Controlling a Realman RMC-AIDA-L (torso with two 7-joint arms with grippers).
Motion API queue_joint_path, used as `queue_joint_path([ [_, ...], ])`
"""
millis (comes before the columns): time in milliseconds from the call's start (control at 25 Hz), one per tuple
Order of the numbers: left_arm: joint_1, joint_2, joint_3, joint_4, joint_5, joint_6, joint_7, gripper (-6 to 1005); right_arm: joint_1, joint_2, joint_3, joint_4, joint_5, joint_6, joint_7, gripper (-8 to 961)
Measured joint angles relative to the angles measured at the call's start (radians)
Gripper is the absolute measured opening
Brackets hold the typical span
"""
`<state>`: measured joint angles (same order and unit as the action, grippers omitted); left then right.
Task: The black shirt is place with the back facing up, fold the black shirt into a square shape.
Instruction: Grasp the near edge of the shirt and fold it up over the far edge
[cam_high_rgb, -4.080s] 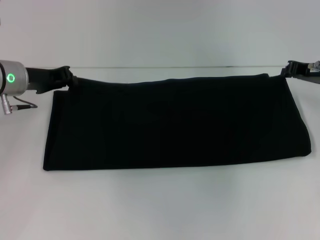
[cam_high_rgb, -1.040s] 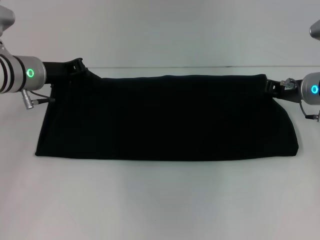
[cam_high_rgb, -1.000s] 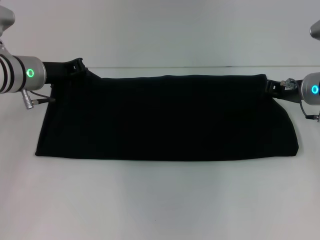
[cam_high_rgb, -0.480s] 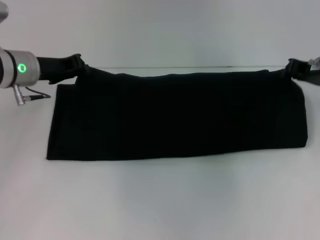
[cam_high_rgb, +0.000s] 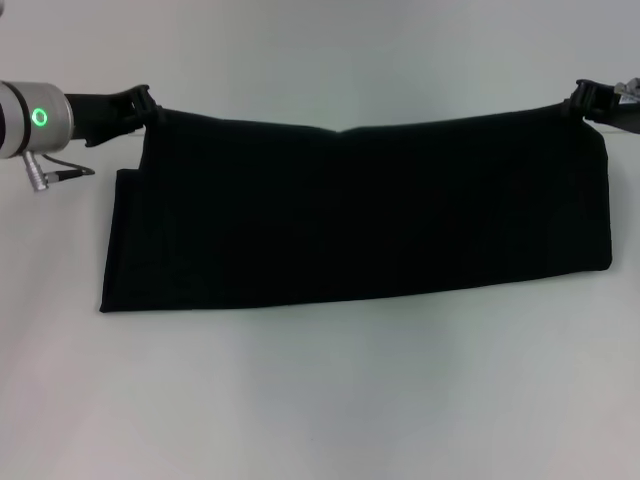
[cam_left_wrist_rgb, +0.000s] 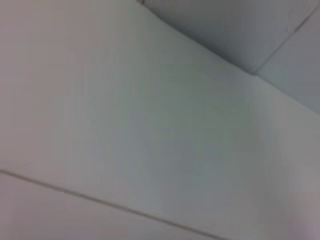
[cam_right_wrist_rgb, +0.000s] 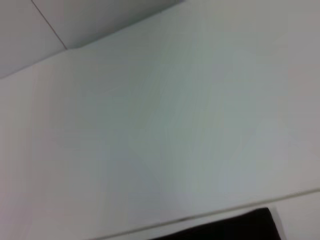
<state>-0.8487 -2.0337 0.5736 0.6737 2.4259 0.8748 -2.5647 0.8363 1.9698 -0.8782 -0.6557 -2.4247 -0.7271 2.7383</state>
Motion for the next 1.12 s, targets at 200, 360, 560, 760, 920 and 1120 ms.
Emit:
queue_joint_path([
  [200,-0.011,-0.001,0.033,-0.029,0.007,-0.082,-0.001,4,0.041,0.0,0.0,0.086,-0.037,0.101,-0.007,15],
  [360,-0.015,-0.009,0.102,-0.072,0.007,-0.186,0.0,4,0.082,0.01,0.0,0.197,-0.046,0.235,-0.05,16],
  [560,-0.017,-0.022,0.146,-0.106,0.008,-0.267,0.001,5,0.102,0.022,-0.001,0.245,-0.051,0.324,-0.076,17],
  [760,-0.018,-0.022,0.159,-0.112,0.008,-0.284,0.001,6,0.108,0.024,-0.002,0.257,-0.055,0.347,-0.078,17],
  [920,-0.018,-0.025,0.17,-0.113,0.009,-0.292,0.012,6,0.113,0.018,-0.005,0.264,-0.056,0.33,-0.078,18],
  [1120,-0.031,-0.017,0.19,-0.155,0.004,-0.319,0.006,7,0.14,-0.03,-0.014,0.31,-0.063,0.291,-0.077,19],
])
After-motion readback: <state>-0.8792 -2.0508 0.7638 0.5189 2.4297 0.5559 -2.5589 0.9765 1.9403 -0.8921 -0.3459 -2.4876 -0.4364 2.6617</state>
